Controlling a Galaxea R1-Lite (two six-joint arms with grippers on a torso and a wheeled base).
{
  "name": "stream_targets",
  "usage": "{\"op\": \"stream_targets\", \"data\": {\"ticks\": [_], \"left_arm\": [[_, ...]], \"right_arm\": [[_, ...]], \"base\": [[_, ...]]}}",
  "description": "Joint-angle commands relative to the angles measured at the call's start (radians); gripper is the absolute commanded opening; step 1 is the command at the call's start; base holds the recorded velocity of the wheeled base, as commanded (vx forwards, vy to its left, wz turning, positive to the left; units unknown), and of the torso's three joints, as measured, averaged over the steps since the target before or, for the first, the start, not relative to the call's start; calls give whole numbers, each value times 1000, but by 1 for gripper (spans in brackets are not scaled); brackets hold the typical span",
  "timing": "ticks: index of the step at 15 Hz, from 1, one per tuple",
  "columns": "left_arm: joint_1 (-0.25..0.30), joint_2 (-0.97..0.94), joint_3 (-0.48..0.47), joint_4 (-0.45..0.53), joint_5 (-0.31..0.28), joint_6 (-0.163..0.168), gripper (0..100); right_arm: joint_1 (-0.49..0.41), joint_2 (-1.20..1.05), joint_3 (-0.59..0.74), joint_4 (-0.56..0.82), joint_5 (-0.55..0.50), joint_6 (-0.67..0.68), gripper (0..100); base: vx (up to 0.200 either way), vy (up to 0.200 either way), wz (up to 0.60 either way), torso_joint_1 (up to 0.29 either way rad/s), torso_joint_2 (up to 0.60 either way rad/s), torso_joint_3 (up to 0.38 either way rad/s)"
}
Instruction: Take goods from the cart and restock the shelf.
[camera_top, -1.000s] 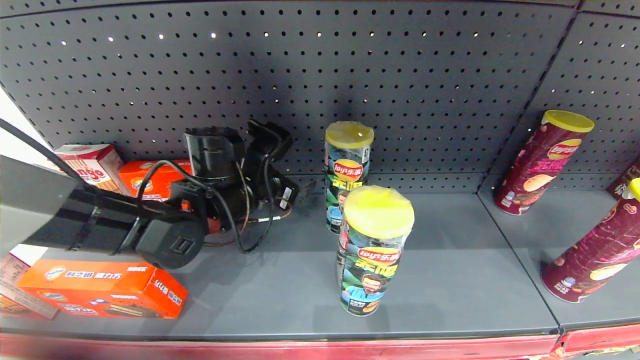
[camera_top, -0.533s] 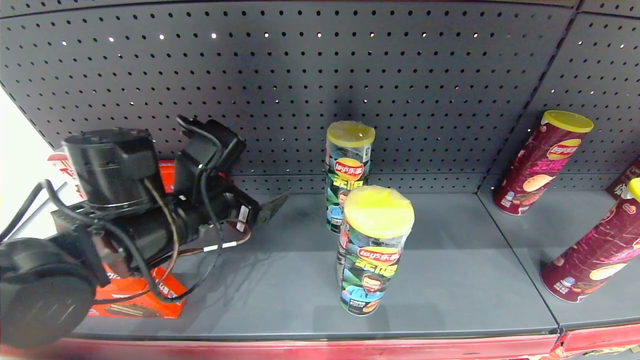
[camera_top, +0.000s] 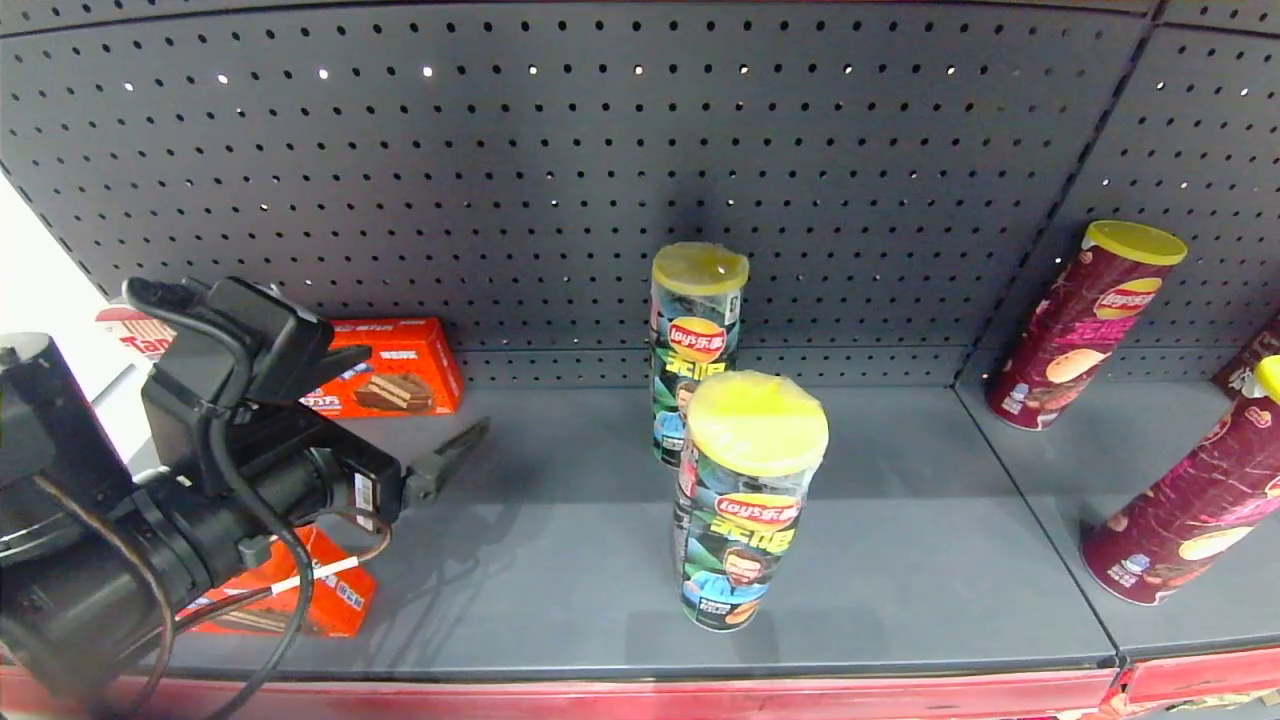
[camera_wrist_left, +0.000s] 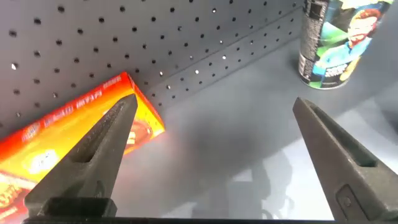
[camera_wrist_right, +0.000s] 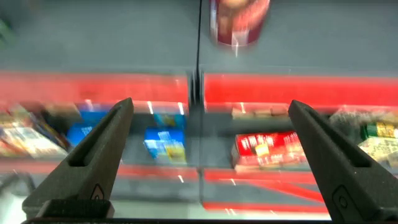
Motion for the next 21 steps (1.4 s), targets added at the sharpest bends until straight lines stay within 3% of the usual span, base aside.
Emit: {"op": "stream_targets", "data": {"ticks": [1, 3, 4, 6, 9, 11, 16, 21], "left_arm": [[1, -29, 13, -4, 1, -11, 100], [1, -32, 25, -4, 2, -12, 100], [2, -35, 36, -4, 1, -12, 100], [2, -52, 48, -4, 1, -12, 100], [1, -49, 41, -4, -2, -12, 100], [2, -50, 48, -4, 1, -12, 100], [16, -52, 44, 2, 1, -12, 100], [13, -49, 42, 4, -2, -11, 100]], "right_arm": [[85, 344, -381, 47, 53, 107, 100], [191, 416, -421, 61, 104, 40, 100], [223, 453, -426, 56, 107, 20, 100], [395, 591, -444, 55, 107, -9, 100], [540, 760, -433, 1, 99, -52, 100], [577, 860, -427, -62, 89, -78, 100], [606, 1107, -481, -290, -85, -81, 100], [629, 1225, -570, -289, -123, -81, 100]], "base": [[0, 0, 0, 0, 0, 0], [0, 0, 0, 0, 0, 0], [0, 0, 0, 0, 0, 0], [0, 0, 0, 0, 0, 0], [0, 0, 0, 0, 0, 0], [0, 0, 0, 0, 0, 0], [0, 0, 0, 0, 0, 0], [0, 0, 0, 0, 0, 0]]}}
